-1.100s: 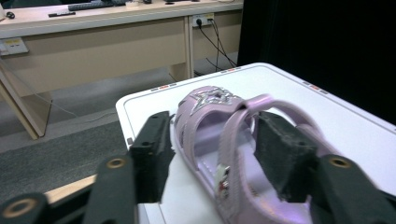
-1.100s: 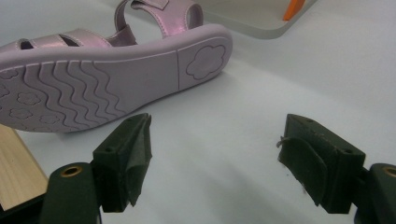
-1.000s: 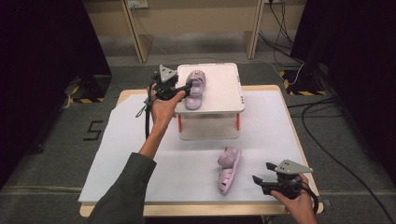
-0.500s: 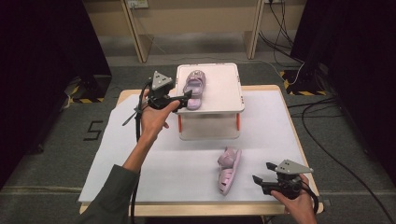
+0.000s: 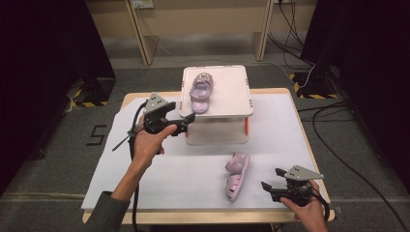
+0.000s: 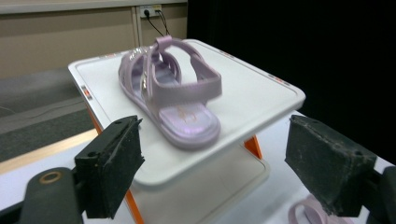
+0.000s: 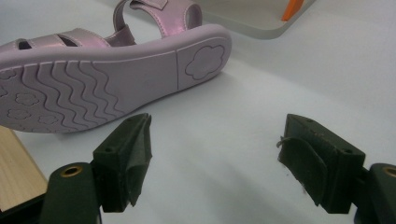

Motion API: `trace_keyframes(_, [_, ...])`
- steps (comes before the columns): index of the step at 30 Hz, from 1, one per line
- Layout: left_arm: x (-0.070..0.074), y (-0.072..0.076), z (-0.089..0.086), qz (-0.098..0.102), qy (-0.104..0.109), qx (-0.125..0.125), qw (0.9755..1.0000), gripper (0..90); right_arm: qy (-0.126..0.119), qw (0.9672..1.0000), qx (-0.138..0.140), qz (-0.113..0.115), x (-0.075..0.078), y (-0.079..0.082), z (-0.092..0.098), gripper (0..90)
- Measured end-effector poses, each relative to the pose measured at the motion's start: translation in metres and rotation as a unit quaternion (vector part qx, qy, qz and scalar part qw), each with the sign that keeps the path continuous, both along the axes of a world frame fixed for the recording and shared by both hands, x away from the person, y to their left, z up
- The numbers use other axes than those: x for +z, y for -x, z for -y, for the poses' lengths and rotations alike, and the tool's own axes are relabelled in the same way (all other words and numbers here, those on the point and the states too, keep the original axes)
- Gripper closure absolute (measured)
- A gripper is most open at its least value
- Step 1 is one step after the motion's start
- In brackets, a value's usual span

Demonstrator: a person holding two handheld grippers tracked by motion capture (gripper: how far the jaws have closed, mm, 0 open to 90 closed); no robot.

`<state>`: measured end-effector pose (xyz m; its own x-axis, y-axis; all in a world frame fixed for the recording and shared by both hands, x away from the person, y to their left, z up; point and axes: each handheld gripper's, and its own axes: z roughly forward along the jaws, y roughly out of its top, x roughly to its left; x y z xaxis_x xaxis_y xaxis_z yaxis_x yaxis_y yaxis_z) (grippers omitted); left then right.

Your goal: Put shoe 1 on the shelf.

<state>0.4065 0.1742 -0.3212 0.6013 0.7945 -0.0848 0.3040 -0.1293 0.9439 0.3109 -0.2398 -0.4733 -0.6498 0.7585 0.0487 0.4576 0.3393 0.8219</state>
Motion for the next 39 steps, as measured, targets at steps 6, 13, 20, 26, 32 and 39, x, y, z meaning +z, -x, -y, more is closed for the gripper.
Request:
trace_keyframes(6, [-0.017,0.015,-0.009,-0.010,0.000,-0.008,0.9999,17.8,0.000,1.0000,0.001,0.002,0.000,0.000,0.000,25.2])
trace_keyframes(13, [-0.036,0.031,-0.017,-0.009,0.002,-0.009,0.9999,17.6,0.001,1.0000,0.000,0.000,0.000,0.000,-0.001,25.2])
trace_keyframes(20, [-0.052,0.044,-0.025,0.000,-0.005,-0.010,0.9999,17.6,0.001,1.0000,-0.001,-0.001,0.000,0.000,-0.001,25.2])
trace_keyframes(26, [-0.069,0.056,-0.031,0.001,-0.008,-0.014,0.9999,17.5,0.000,1.0000,-0.001,-0.001,0.000,0.000,-0.001,25.2])
trace_keyframes(32, [-0.091,0.067,-0.038,-0.011,-0.008,-0.017,0.9998,17.3,0.000,1.0000,-0.002,0.000,0.000,0.000,-0.001,25.2])
trace_keyframes(39, [-0.112,0.079,-0.043,-0.018,-0.013,-0.027,0.9994,17.1,0.000,1.0000,-0.002,-0.001,0.000,0.000,-0.001,25.2])
